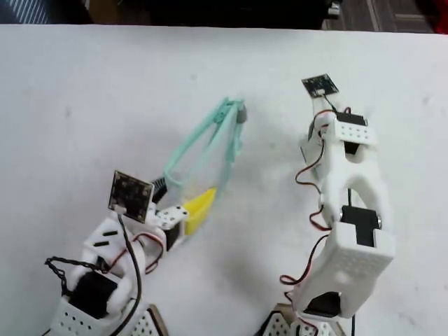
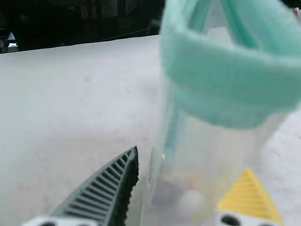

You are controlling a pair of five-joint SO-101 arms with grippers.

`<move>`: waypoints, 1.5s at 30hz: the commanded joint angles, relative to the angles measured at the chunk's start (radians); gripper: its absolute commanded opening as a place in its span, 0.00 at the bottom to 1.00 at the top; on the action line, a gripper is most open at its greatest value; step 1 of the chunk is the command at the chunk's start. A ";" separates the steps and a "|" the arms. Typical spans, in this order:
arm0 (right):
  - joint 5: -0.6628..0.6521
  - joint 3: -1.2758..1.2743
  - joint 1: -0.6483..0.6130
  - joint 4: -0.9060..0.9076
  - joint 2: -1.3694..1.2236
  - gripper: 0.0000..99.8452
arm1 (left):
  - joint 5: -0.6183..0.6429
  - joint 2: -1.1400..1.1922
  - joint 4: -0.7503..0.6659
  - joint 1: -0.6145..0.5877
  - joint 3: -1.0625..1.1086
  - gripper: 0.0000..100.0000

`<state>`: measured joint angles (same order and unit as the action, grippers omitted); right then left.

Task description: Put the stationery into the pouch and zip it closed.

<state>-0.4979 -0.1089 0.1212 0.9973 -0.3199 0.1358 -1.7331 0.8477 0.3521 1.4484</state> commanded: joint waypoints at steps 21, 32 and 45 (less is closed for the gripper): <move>-0.003 0.273 -0.013 0.025 -0.211 0.10 | 0.003 -0.010 -0.020 0.042 -0.006 0.28; -0.005 0.272 -0.024 0.031 -0.206 0.01 | 0.003 -0.010 -0.018 0.050 -0.006 0.28; -0.003 0.474 -0.097 0.450 0.268 0.02 | 0.005 -0.010 -0.012 0.050 -0.014 0.28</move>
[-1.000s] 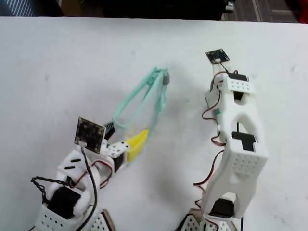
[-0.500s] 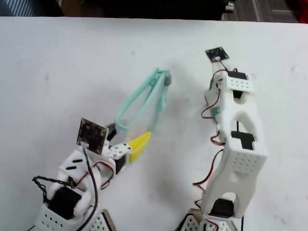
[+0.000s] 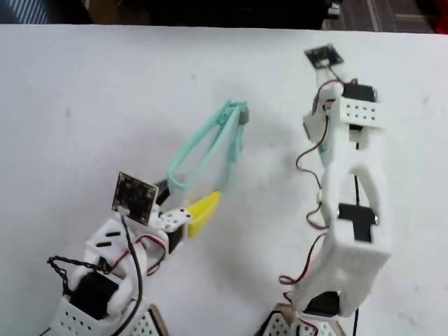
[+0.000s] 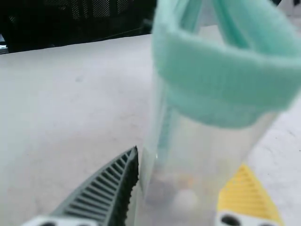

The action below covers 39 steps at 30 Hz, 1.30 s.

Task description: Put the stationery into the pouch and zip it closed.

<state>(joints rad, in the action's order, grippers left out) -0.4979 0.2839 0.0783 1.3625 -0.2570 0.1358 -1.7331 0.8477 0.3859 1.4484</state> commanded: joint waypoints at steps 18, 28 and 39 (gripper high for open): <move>-0.003 -0.110 -0.837 -0.010 1.145 0.02 | 0.005 -0.010 -0.012 0.012 -0.014 0.28; -0.003 -0.657 -0.931 -0.532 1.285 0.02 | -0.011 -0.010 -0.017 0.012 -0.014 0.28; 0.152 -0.890 -0.762 -0.851 1.251 0.02 | -0.032 -0.010 -0.018 0.012 -0.012 0.28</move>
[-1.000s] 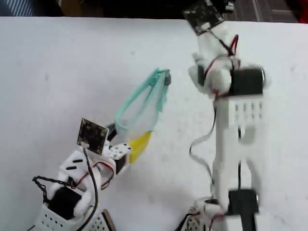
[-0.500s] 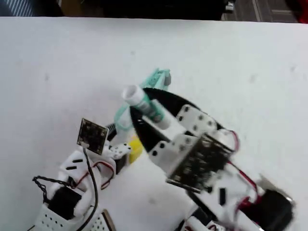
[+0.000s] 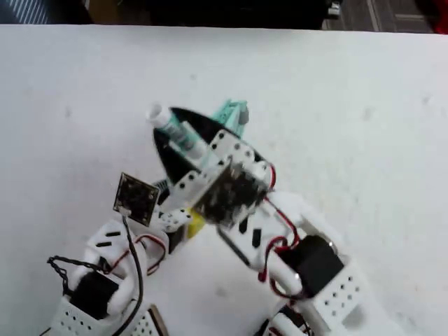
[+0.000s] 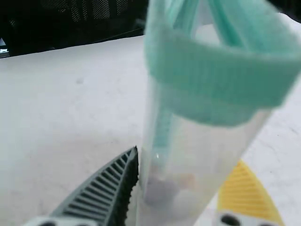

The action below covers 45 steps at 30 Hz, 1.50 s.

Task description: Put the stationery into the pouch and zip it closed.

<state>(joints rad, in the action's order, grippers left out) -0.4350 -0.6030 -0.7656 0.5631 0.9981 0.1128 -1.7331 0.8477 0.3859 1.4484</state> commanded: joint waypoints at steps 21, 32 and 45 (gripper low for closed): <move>0.146 -0.224 0.076 0.074 0.213 0.19 | -0.008 -0.010 -0.020 0.010 -0.012 0.28; 0.043 0.026 0.041 0.271 0.114 0.21 | -0.008 -0.010 -0.020 0.010 -0.011 0.28; 0.267 0.841 0.134 0.903 -0.361 0.21 | -0.008 -0.010 -0.020 0.018 -0.011 0.28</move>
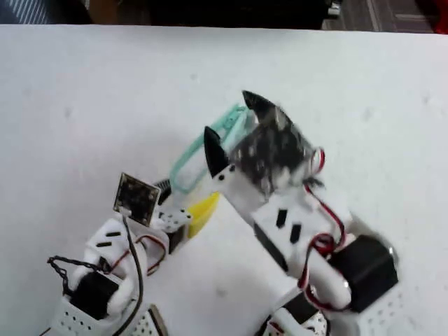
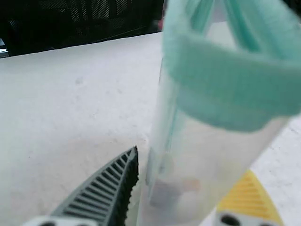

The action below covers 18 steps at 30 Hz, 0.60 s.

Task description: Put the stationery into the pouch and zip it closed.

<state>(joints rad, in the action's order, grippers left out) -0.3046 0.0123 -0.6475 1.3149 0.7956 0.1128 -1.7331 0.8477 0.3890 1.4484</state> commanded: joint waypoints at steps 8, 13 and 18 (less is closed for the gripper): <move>0.621 0.683 0.010 0.406 -0.555 0.25 | -0.014 -0.010 -0.020 0.015 -0.008 0.28; 0.632 0.637 -0.028 0.406 -0.582 0.26 | -0.014 -0.010 -0.020 0.013 -0.008 0.28; 0.632 0.511 -0.027 0.406 -0.536 0.26 | -0.014 -0.010 -0.020 0.013 -0.008 0.28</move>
<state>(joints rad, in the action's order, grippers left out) 0.3184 0.5570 -0.6644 1.6970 0.2171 0.1128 -1.7331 0.8477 0.3890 1.4484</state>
